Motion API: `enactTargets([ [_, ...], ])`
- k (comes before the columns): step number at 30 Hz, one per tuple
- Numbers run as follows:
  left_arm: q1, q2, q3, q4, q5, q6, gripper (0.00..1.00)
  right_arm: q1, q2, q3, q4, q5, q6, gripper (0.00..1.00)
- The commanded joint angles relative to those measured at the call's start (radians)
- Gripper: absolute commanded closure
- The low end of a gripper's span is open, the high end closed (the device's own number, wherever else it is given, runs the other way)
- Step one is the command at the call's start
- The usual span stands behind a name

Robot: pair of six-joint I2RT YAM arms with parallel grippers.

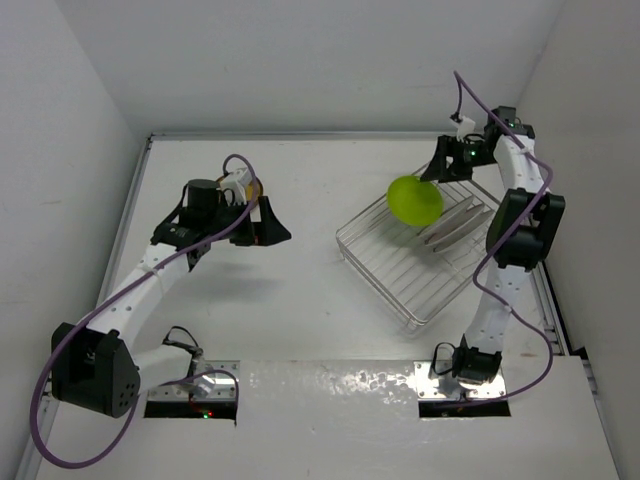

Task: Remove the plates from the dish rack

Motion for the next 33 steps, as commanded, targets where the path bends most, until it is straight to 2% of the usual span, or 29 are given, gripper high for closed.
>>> enactTargets([
  [1,0.003,-0.025,0.000,0.045,0.015,0.001,0.00,0.022,0.028,0.034,-0.034,-0.027,-0.057,0.26],
  [5,0.005,-0.021,0.001,0.047,0.019,-0.002,0.00,0.027,0.033,0.021,-0.044,-0.007,-0.070,0.30],
  [8,0.003,-0.013,0.003,0.048,0.025,-0.004,0.00,0.027,0.033,0.011,-0.045,-0.027,-0.082,0.37],
  [9,0.003,-0.010,0.004,0.048,0.028,-0.004,0.00,0.027,0.034,0.011,-0.045,-0.029,-0.083,0.45],
  [11,0.003,-0.009,0.006,0.048,0.031,-0.004,0.00,0.027,0.040,0.013,-0.045,-0.035,-0.082,0.51],
  [12,0.003,-0.009,0.006,0.048,0.031,-0.004,0.00,0.027,0.042,0.011,-0.042,-0.033,-0.079,0.59],
  [17,0.003,-0.006,0.004,0.045,0.025,-0.004,0.00,0.025,0.045,-0.004,-0.033,-0.026,-0.068,0.65],
  [20,0.003,-0.004,0.006,0.045,0.024,-0.005,0.00,0.025,0.043,-0.013,-0.021,-0.018,-0.059,0.81],
  [21,0.003,-0.004,0.006,0.045,0.024,-0.005,0.00,0.025,0.042,-0.015,-0.021,-0.018,-0.056,0.91],
  [23,0.003,-0.002,0.006,0.044,0.024,-0.005,0.00,0.024,0.037,-0.016,-0.011,-0.015,-0.045,1.00],
  [33,0.003,-0.002,0.007,0.040,0.016,-0.005,0.00,0.024,-0.004,-0.054,0.021,-0.039,-0.037,1.00],
])
